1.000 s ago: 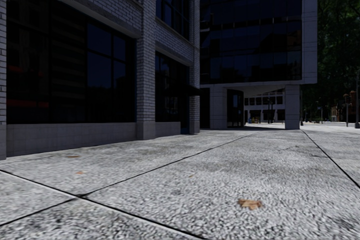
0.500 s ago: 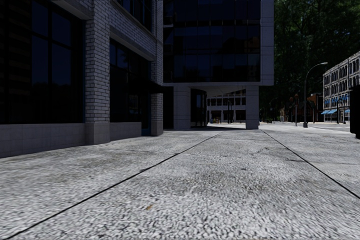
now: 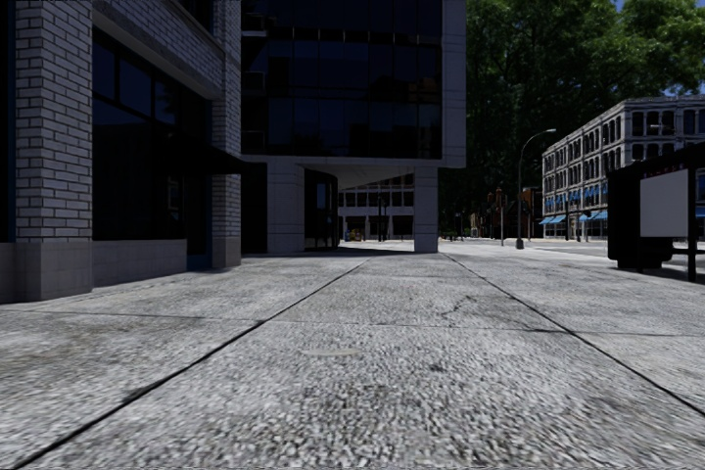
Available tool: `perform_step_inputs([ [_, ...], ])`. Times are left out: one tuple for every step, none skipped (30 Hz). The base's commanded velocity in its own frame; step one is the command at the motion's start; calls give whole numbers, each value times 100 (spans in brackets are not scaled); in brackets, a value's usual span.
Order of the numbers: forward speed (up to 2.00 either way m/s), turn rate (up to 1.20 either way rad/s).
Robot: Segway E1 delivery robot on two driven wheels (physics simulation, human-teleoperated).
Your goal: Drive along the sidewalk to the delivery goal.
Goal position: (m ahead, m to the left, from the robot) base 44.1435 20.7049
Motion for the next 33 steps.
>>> perform_step_inputs([
  [200, 0],
  [200, 0],
  [200, 0],
  [200, 0],
  [200, 0],
  [200, 0],
  [200, 0],
  [200, 0],
  [200, 0],
  [200, 0],
  [200, 0],
  [200, 0],
  [200, 0],
  [200, 0],
  [200, 0],
  [200, 0],
  [200, 0],
  [200, 0],
  [199, 0],
  [198, 0],
  [197, 0],
  [197, 0],
  [197, 0],
  [197, 0],
  [197, 0],
  [197, 0],
  [197, 0],
  [197, 0],
  [196, 0],
  [196, 0],
  [196, 0],
  [196, 0],
  [196, 0],
])
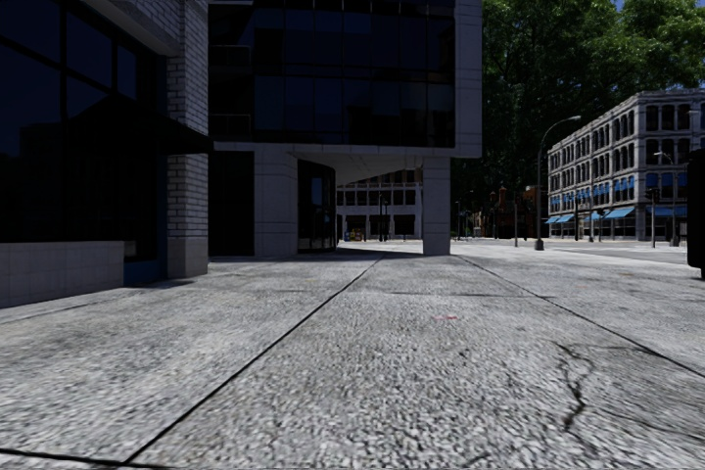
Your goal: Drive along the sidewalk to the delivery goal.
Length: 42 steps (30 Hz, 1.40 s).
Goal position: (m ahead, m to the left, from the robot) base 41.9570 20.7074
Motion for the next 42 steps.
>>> perform_step_inputs([
  [196, 0],
  [196, 0],
  [196, 0],
  [196, 0],
  [196, 0],
  [196, 0],
  [196, 0],
  [196, 0],
  [196, 0],
  [196, 0],
  [196, 0],
  [196, 0],
  [196, 0],
  [196, 0],
  [196, 0],
  [196, 0],
  [196, 0],
  [196, 0],
  [196, 0],
  [196, 0],
  [196, 0],
  [196, 0],
  [196, 0],
  [196, 0],
  [196, 0],
  [196, 0],
  [196, 0],
  [196, 0],
  [196, 0],
  [196, 0],
  [196, 0],
  [196, 0],
  [196, 0],
  [195, 0],
  [195, 0],
  [195, 0],
  [195, 0],
  [195, 0],
  [195, 0],
  [195, 0],
  [195, 0],
  [195, 0],
])
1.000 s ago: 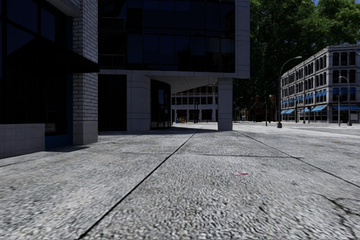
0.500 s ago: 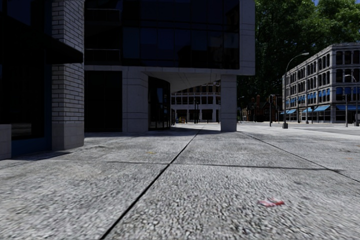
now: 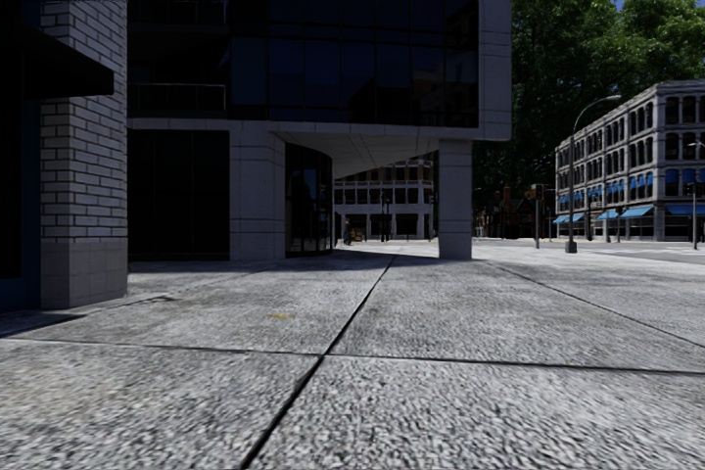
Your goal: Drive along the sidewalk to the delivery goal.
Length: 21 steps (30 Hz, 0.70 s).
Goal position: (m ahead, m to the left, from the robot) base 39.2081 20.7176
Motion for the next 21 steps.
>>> perform_step_inputs([
  [195, 0],
  [195, 0],
  [195, 0],
  [195, 0],
  [195, 0],
  [195, 0],
  [195, 0],
  [195, 0],
  [195, 0],
  [195, 0],
  [195, 0],
  [195, -1],
  [195, -2],
  [195, -2],
  [195, -5],
  [195, -6],
  [195, 0],
  [195, 0],
  [195, 0],
  [195, 0],
  [195, 0],
])
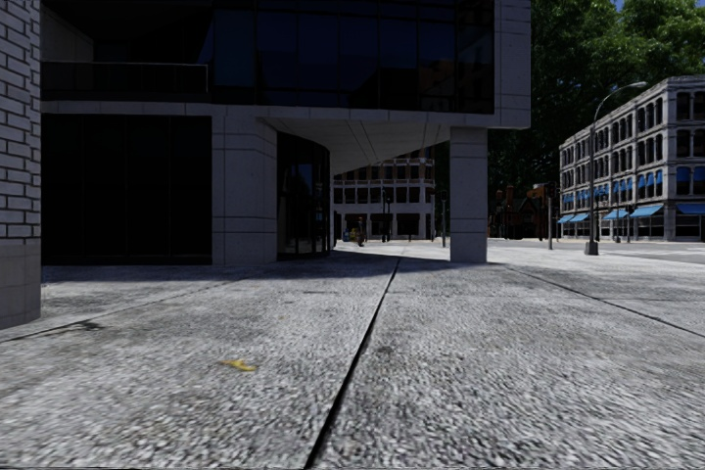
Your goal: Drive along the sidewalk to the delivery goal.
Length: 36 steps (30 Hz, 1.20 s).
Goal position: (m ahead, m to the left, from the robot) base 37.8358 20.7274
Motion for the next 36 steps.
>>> perform_step_inputs([
  [195, 0],
  [195, 0],
  [195, 0],
  [195, 0],
  [195, 0],
  [195, 0],
  [195, 0],
  [196, 0],
  [196, 0],
  [196, 0],
  [196, 0],
  [196, 0],
  [196, 0],
  [196, 0],
  [196, 0],
  [196, 0],
  [196, 0],
  [196, 0],
  [196, 0],
  [196, 0],
  [196, 0],
  [196, 0],
  [196, 0],
  [196, 0],
  [196, 0],
  [196, 0],
  [196, 0],
  [196, 0],
  [196, 0],
  [196, 0],
  [196, 0],
  [196, 0],
  [196, 0],
  [196, 0],
  [196, 0],
  [196, 0],
])
